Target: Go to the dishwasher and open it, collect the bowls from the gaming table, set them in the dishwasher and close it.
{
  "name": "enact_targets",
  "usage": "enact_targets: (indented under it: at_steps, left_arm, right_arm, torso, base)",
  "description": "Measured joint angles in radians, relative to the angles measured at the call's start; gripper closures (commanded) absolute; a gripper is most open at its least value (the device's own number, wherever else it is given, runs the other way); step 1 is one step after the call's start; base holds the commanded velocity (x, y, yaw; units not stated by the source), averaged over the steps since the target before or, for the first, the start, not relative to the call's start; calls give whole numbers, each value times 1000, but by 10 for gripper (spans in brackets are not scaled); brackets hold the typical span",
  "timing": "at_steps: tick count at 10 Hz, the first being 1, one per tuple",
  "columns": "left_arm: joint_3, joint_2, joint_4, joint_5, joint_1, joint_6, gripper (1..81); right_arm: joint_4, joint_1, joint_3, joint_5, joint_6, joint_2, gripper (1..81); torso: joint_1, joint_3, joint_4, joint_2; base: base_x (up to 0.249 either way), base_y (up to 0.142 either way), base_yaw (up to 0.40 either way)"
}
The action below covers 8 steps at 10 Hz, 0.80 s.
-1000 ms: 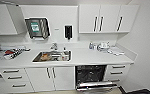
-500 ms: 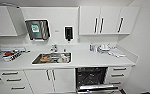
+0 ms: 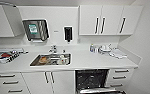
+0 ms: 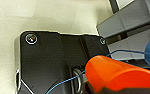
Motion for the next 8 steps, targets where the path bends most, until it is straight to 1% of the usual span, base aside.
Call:
enact_targets:
  at_steps: [4,8]
  left_arm:
    - [-8,4,0,0,0,0,811]
    - [-36,35,0,0,0,0,811]
  right_arm:
    - [0,0,0,0,0,0,811]
    - [0,0,0,0,0,0,811]
  torso:
    - [0,0,0,0]
    - [0,0,0,0]
  base:
    - [113,0,0]
    - [115,0,0]
